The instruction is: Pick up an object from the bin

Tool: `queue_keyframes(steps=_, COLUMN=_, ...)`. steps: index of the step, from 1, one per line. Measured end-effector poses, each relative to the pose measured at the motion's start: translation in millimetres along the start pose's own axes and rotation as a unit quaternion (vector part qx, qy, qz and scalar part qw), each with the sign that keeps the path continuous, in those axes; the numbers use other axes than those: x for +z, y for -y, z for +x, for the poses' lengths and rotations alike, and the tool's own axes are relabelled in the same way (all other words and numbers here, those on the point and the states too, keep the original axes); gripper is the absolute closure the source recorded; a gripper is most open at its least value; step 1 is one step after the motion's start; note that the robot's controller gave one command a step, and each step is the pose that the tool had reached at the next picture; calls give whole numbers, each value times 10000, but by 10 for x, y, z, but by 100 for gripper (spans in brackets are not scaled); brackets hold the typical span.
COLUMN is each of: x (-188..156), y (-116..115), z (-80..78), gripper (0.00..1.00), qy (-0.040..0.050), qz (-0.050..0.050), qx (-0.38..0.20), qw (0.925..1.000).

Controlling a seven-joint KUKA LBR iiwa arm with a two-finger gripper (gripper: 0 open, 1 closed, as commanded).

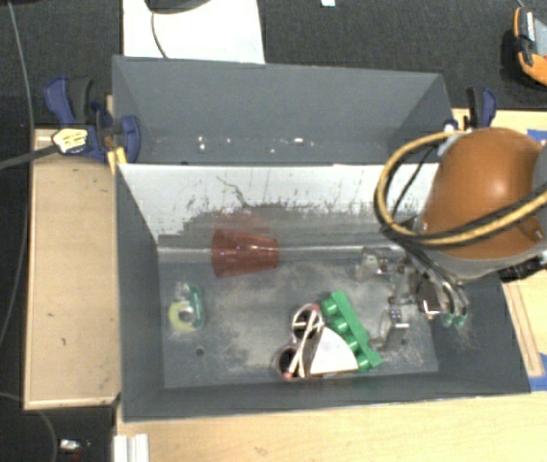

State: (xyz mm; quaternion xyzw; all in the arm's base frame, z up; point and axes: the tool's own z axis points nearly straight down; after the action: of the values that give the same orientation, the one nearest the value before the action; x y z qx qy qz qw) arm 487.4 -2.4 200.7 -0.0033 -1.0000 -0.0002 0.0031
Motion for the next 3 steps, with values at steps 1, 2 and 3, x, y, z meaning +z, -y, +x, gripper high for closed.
queue_keyframes(steps=1, x=-40, y=0, z=-17, gripper=0, qy=42, qz=0, qx=1, qw=10000)
queue_keyframes(steps=2, x=1117, y=-650, z=-23, gripper=0, qy=54, qz=7, qx=-1582, qw=9874)
queue_keyframes(steps=3, x=632, y=-958, z=-93, gripper=0, qy=96, qz=14, qx=-1964, qw=9805)
